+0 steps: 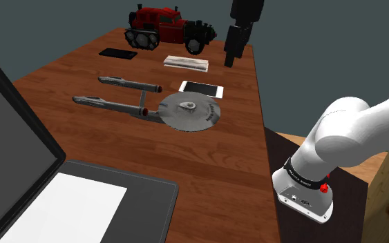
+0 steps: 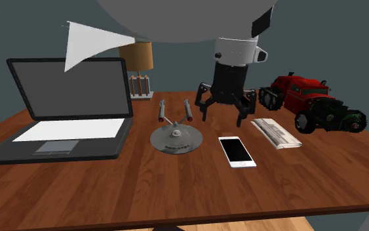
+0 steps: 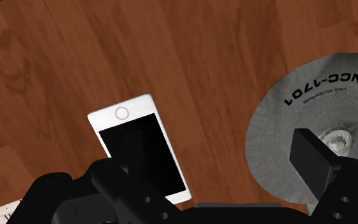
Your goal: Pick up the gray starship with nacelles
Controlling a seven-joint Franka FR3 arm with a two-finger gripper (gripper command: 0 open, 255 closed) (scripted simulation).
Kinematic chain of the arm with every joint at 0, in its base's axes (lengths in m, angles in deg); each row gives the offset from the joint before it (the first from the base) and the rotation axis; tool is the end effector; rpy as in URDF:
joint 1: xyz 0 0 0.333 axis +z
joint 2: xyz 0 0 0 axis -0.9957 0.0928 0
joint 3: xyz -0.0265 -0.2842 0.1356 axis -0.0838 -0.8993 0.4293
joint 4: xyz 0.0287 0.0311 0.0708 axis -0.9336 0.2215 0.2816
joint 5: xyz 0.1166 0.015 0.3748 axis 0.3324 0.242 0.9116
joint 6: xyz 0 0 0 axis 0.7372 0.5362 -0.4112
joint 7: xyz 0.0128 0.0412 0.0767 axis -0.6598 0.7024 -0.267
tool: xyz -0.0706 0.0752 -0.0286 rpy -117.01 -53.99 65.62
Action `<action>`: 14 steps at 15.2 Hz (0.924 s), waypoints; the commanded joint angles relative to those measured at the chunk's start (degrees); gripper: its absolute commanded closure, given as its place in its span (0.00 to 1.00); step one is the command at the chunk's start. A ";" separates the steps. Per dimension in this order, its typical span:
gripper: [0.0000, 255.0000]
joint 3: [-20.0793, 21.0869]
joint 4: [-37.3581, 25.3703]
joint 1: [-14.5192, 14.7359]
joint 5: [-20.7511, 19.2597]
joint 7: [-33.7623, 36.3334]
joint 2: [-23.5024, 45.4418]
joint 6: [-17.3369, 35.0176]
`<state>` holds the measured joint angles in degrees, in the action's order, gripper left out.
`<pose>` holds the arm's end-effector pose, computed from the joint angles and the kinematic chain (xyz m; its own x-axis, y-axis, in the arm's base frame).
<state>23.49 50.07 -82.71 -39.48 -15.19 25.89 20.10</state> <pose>0.3385 0.0641 0.5855 0.9734 0.2289 0.0083 0.2289 -0.9711 -0.0680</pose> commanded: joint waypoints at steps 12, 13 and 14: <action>0.00 8.96 -7.15 3.64 2.40 4.03 20.09 19.96; 0.00 9.62 -8.16 3.84 2.19 4.43 21.80 21.19; 0.00 10.27 -9.24 4.05 1.91 4.85 23.54 22.37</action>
<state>33.06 42.09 -78.83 -37.26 -10.73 47.14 40.85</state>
